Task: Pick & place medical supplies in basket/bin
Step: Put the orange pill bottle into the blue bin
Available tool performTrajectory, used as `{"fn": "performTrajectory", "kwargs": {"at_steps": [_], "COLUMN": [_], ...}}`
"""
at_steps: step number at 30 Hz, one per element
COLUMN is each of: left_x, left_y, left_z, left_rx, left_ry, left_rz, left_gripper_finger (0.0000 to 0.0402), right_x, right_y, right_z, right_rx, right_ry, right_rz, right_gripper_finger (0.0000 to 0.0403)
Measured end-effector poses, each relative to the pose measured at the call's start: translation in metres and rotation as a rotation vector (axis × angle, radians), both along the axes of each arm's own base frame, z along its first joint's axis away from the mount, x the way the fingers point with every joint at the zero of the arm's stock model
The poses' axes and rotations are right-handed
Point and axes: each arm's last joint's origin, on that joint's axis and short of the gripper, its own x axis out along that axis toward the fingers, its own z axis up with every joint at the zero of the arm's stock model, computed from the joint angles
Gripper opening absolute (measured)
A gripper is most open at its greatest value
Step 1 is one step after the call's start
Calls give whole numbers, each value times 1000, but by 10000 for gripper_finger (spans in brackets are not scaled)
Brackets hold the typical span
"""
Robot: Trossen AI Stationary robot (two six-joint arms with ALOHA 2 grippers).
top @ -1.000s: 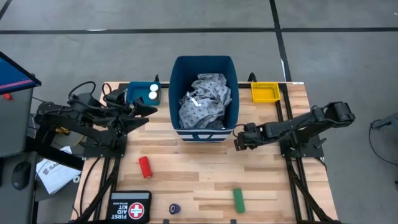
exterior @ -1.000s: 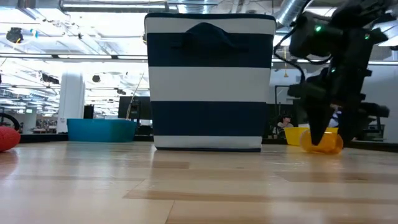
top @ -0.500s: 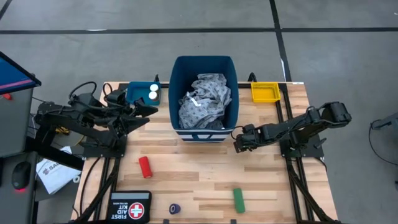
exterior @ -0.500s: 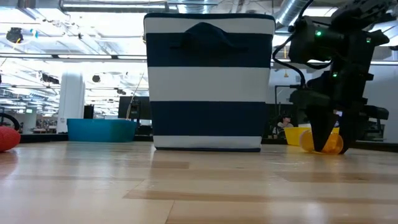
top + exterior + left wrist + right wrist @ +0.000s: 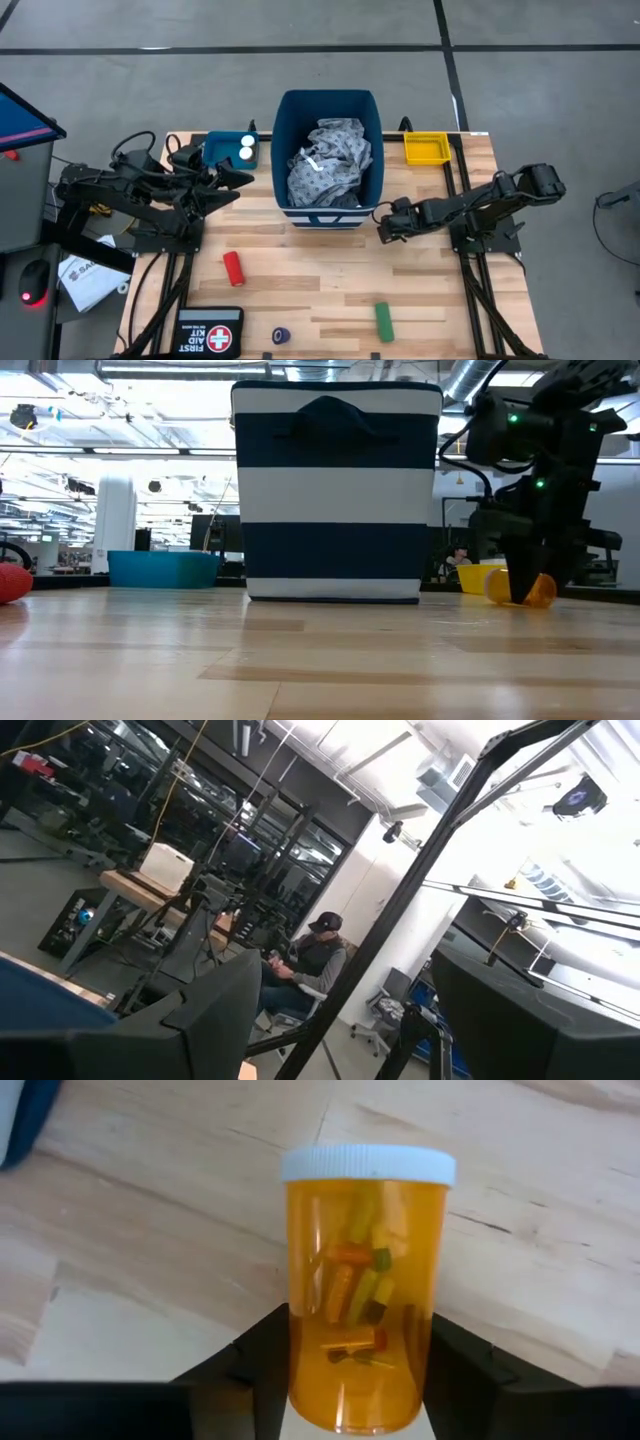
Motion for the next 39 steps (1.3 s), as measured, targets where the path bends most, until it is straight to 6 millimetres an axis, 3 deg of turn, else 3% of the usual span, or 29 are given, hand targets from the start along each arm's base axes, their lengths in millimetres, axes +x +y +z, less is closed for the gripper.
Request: {"fn": "performTrajectory", "kwargs": {"at_steps": [5,9,18,22,27,32,39], "left_x": [0,0,-1,3,21,49,75], "left_y": [-1,-2,-10,-13,-20,-31,-44], "left_z": [0,0,-3,-5,-16,-28,-32], "left_rx": [8,16,43,48,78,105,214], "left_ry": [-2,-4,25,45,108,147,21], "left_rz": [-28,-54,-141,-149,-208,-262,-253], "left_gripper_finger": [287,287,287,287,287,287,287], "right_x": [1,1,-4,-5,3,20,53], "right_y": [10,28,83,101,116,122,138], "right_z": [1,13,94,125,154,173,196], "right_rx": [54,135,375,528,697,778,857], "right_ry": [-26,-78,-481,-704,-992,-1255,-1388], "right_rz": [28,64,156,192,233,257,345], "right_gripper_finger": [177,198,168,176,197,180,179]}}
